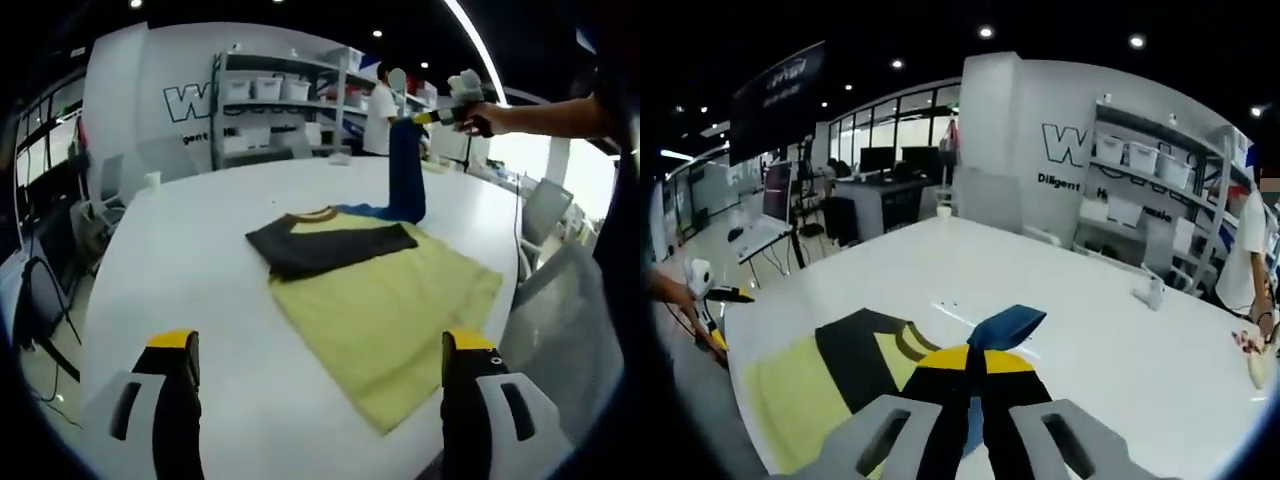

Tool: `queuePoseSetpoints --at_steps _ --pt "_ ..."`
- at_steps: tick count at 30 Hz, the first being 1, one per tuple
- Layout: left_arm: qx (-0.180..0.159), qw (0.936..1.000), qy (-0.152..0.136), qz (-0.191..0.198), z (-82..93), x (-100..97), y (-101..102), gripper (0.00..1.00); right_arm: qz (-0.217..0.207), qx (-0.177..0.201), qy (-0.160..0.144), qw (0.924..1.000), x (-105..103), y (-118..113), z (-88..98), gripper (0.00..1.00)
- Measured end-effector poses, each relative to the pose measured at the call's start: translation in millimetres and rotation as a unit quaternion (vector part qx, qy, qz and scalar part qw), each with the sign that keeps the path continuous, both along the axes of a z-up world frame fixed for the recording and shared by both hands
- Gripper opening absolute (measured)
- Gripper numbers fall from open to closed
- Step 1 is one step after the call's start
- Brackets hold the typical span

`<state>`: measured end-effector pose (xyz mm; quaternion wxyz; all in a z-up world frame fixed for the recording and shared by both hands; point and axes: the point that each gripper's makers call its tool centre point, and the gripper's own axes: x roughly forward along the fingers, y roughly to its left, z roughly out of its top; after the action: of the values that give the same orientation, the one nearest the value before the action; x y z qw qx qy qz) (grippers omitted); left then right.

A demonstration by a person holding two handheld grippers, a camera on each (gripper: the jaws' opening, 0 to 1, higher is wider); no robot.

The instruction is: Fold the garment on the visible template until the final outline fits inside the template.

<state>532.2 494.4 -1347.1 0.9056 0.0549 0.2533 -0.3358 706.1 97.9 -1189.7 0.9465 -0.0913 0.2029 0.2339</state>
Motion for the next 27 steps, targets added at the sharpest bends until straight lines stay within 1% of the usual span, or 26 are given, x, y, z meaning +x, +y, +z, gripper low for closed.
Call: queuePoseSetpoints --at_steps 3,6,11,16,22,27 --pt "-0.004 1.0000 0.000 0.004 0.6 0.5 2.3 0.99 0.017 -0.001 -0.005 0.9998 0.8 16.4 6.1 0.00" --pt "-0.005 1.0000 0.000 0.006 1.0 -0.2 3.4 0.99 0.029 -0.005 -0.009 0.9995 3.1 28.0 9.6 0.00" --pt "-0.004 1.0000 0.001 0.006 0.0 -2.3 5.4 0.99 0.042 0.005 -0.007 0.9991 6.7 45.6 11.6 0.00" --pt "-0.005 0.9999 0.001 0.010 0.3 -3.0 7.5 0.99 0.059 0.013 0.005 0.9982 6.3 67.4 2.0 0.00" --pt "-0.008 0.9999 0.002 0.014 0.0 -3.0 9.0 0.99 0.069 0.016 0.014 0.9974 5.5 84.3 -11.2 0.00" --pt "-0.009 0.9998 0.004 0.017 -0.7 -3.9 10.6 0.99 0.077 0.021 0.028 0.9964 4.5 97.8 -23.9 0.00"
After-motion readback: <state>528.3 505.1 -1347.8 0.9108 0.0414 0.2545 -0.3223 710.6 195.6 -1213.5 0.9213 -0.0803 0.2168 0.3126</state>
